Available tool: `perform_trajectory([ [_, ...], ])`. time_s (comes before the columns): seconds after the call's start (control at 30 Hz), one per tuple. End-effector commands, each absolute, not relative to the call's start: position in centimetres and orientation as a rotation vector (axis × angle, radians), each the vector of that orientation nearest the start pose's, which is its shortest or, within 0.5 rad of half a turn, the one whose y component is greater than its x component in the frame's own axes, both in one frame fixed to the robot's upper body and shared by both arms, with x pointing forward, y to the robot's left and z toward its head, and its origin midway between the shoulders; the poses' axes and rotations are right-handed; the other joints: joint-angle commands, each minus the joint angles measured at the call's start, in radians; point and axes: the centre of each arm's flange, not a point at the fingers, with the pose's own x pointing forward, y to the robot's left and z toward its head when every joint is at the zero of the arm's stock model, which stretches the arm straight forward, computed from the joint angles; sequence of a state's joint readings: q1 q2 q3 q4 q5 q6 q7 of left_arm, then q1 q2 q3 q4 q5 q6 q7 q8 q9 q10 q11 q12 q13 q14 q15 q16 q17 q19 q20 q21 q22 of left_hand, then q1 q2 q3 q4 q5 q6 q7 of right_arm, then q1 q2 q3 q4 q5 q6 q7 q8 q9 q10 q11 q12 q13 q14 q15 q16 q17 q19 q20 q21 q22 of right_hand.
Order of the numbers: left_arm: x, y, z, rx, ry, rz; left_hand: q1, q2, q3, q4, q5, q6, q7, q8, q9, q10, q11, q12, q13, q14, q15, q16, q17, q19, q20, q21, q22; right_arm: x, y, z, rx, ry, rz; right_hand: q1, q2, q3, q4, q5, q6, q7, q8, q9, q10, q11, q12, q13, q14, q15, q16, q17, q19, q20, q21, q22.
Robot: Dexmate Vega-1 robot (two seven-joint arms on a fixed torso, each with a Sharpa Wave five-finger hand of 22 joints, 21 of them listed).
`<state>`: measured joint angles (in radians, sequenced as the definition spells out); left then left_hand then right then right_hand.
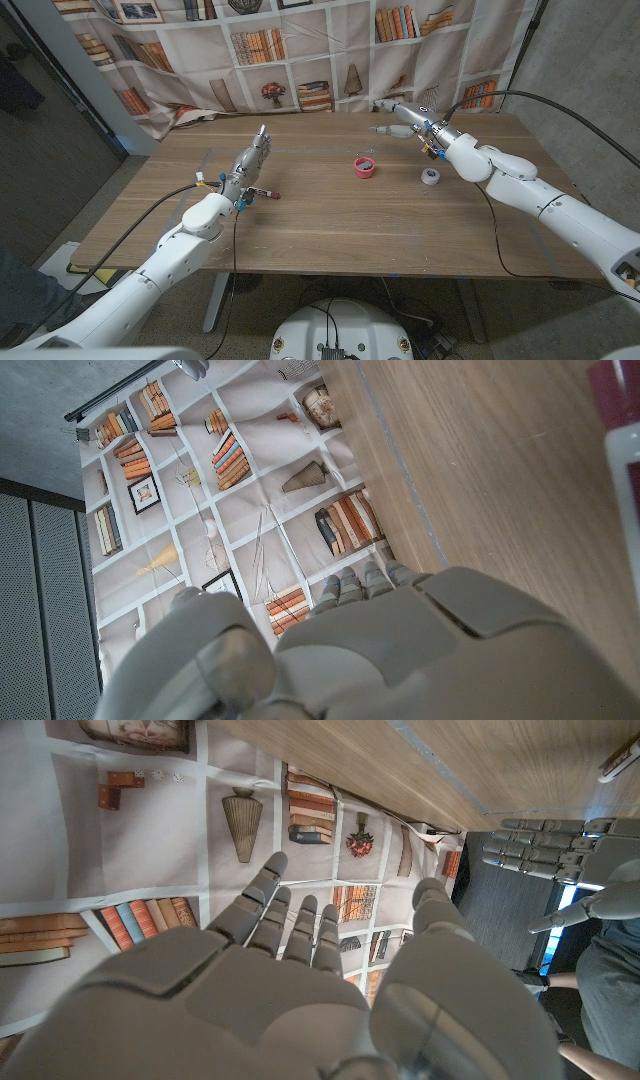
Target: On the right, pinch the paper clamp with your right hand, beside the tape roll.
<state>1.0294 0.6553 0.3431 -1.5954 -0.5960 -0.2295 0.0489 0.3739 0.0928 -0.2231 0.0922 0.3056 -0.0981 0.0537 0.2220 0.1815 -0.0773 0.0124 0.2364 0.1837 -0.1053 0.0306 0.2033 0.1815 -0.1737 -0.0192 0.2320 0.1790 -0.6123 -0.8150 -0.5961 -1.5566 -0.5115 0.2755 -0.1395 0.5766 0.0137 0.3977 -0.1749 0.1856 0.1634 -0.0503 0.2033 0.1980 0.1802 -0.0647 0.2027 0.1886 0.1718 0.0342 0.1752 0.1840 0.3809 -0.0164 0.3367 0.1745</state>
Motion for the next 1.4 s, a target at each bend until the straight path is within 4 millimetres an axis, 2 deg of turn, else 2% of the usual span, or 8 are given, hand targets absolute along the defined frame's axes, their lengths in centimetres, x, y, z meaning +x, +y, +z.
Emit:
perform_trajectory([
  [0.03, 59.7, 28.2, -5.1, 0.068, -0.568, -0.236, 0.006, 0.003, -0.003, -0.001, -0.005, 0.002, 0.001, 0.004, 0.003, 0.005, 0.0, 0.002, 0.002, 0.005, -0.002, 0.0, 0.003, -0.012, 0.006, -0.004, 0.005, 59.4, -22.3, 9.5, -1.578, -0.901, 0.1, 0.027, -0.018, 0.012, 0.005, 0.002, -0.011, -0.002, 0.001, 0.003, -0.014, -0.001, -0.002, 0.004, 0.041, 0.021, 0.02, 0.003, 0.109, 0.018, 0.028, 0.003],
  [0.2, 59.7, 28.2, -5.1, 0.073, -0.563, -0.24, 0.007, 0.004, -0.004, -0.001, -0.006, 0.0, 0.003, 0.001, 0.003, 0.006, 0.002, 0.0, 0.003, 0.006, -0.001, -0.002, 0.003, -0.014, 0.011, -0.006, 0.005, 59.3, -21.7, 9.5, -1.666, -0.884, 0.095, 0.036, -0.031, 0.013, 0.005, 0.001, -0.036, -0.004, -0.006, 0.004, -0.037, -0.002, -0.008, 0.004, 0.033, 0.041, 0.014, 0.003, 0.135, 0.042, 0.029, 0.002],
  [0.27, 59.7, 28.3, -5.2, 0.073, -0.562, -0.241, 0.007, 0.004, -0.004, 0.0, -0.006, -0.001, 0.004, 0.001, 0.003, 0.006, 0.002, 0.0, 0.003, 0.006, -0.001, -0.002, 0.003, -0.016, 0.014, -0.007, 0.005, 59.3, -21.4, 9.4, -1.695, -0.871, 0.1, 0.046, -0.038, 0.015, 0.004, 0.002, -0.049, -0.007, -0.008, 0.004, -0.049, -0.011, -0.01, 0.004, 0.015, 0.046, 0.007, 0.003, 0.129, 0.078, 0.02, 0.001],
  [0.37, 59.6, 28.4, -5.3, 0.072, -0.559, -0.239, 0.007, 0.005, -0.005, 0.0, -0.007, 0.0, 0.004, 0.0, 0.003, 0.008, 0.004, -0.001, 0.003, 0.006, 0.0, -0.003, 0.003, -0.018, 0.017, -0.008, 0.005, 59.4, -21.1, 9.4, -1.743, -0.847, 0.105, 0.057, -0.044, 0.018, 0.002, 0.004, -0.061, -0.007, -0.009, 0.004, -0.062, -0.015, -0.013, 0.004, 0.002, 0.053, 0.004, 0.002, 0.126, 0.085, 0.014, 0.001],
  [0.57, 59.6, 28.7, -5.6, 0.065, -0.554, -0.236, 0.007, 0.006, -0.006, 0.0, -0.008, 0.002, 0.004, -0.001, 0.003, 0.008, 0.004, -0.002, 0.003, 0.006, 0.0, -0.004, 0.003, -0.02, 0.021, -0.009, 0.006, 59.5, -20.1, 9.6, -1.858, -0.811, 0.09, 0.088, -0.079, 0.02, 0.0, 0.008, -0.102, -0.01, -0.011, 0.004, -0.106, -0.016, -0.017, 0.005, -0.059, 0.077, -0.004, 0.002, 0.078, 0.126, -0.024, 0.0],
  [0.77, 59.5, 29.0, -6.1, 0.054, -0.552, -0.229, 0.008, 0.007, -0.007, 0.001, -0.008, 0.005, 0.004, -0.002, 0.003, 0.011, 0.001, -0.003, 0.003, 0.009, 0.001, -0.004, 0.003, -0.022, 0.026, -0.01, 0.006, 59.9, -19.5, 9.9, -1.914, -0.769, 0.101, 0.084, -0.108, 0.009, 0.009, 0.01, -0.089, -0.014, 0.001, 0.004, -0.095, -0.017, -0.006, 0.005, -0.081, 0.084, 0.0, 0.003, 0.053, 0.174, -0.047, 0.001],
  [1.2, 59.4, 29.5, -6.8, 0.04, -0.543, -0.22, 0.008, 0.009, -0.009, 0.002, -0.01, 0.013, 0.013, -0.002, 0.003, 0.017, 0.0, -0.004, 0.003, 0.011, 0.001, -0.005, 0.004, -0.025, 0.032, -0.012, 0.006, 60.7, -18.3, 9.5, -2.033, -0.685, 0.156, 0.119, -0.121, 0.017, 0.006, 0.028, -0.121, -0.012, -0.002, 0.005, -0.116, -0.022, -0.01, 0.004, -0.092, 0.049, 0.01, 0.003, 0.117, 0.176, -0.041, 0.002],
  [1.4, 59.7, 29.4, -6.9, 0.039, -0.542, -0.228, 0.009, 0.01, -0.01, 0.002, -0.011, 0.015, 0.014, -0.003, 0.003, 0.019, 0.001, -0.005, 0.003, 0.013, 0.001, -0.005, 0.004, -0.026, 0.035, -0.012, 0.006, 60.8, -18.0, 9.4, -2.087, -0.663, 0.165, 0.139, -0.13, 0.019, 0.015, 0.041, -0.078, -0.032, 0.022, 0.006, -0.062, -0.047, 0.013, 0.004, -0.019, -0.011, 0.033, 0.007, 0.218, 0.157, -0.023, 0.004],
])
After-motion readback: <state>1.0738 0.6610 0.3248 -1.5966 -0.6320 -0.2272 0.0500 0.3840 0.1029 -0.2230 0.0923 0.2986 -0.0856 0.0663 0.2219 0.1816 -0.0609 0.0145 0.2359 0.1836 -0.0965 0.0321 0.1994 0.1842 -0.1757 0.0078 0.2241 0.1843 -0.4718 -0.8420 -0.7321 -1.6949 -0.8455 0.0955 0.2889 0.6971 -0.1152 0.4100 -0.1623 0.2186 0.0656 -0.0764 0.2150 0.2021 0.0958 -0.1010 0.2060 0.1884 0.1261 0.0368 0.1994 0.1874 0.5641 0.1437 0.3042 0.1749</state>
